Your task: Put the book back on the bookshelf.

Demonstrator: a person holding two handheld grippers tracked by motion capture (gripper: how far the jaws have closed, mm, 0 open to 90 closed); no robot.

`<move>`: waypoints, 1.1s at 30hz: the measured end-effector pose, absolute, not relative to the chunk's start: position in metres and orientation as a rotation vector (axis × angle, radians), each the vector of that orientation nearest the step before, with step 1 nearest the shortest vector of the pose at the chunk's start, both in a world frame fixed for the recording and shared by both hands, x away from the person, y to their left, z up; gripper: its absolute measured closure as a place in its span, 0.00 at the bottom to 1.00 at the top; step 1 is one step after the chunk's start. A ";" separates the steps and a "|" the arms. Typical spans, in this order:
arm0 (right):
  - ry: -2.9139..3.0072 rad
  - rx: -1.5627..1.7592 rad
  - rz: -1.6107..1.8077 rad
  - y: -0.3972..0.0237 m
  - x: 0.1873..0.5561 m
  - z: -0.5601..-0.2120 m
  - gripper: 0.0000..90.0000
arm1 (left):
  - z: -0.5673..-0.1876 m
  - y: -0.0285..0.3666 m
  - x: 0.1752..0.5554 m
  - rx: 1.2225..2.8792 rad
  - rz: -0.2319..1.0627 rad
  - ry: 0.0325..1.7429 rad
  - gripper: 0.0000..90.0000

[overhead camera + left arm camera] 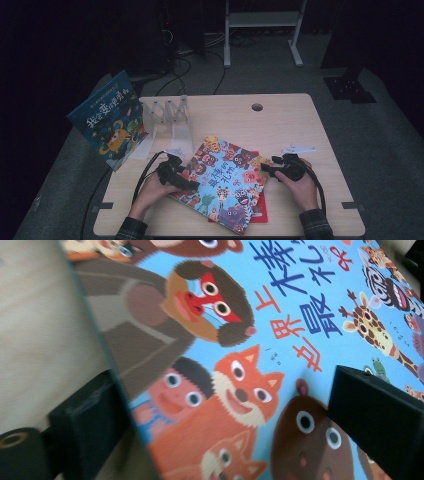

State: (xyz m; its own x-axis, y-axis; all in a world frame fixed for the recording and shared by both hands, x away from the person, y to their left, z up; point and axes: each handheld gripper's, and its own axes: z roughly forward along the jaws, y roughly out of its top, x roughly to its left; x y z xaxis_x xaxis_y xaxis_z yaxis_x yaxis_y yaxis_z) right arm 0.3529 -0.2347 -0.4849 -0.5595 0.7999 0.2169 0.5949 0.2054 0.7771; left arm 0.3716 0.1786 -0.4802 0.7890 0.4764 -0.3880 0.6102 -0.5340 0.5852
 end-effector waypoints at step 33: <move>2.572 0.979 1.258 -0.214 0.272 -0.475 0.89 | -0.478 0.178 0.371 2.251 -0.228 0.814 0.04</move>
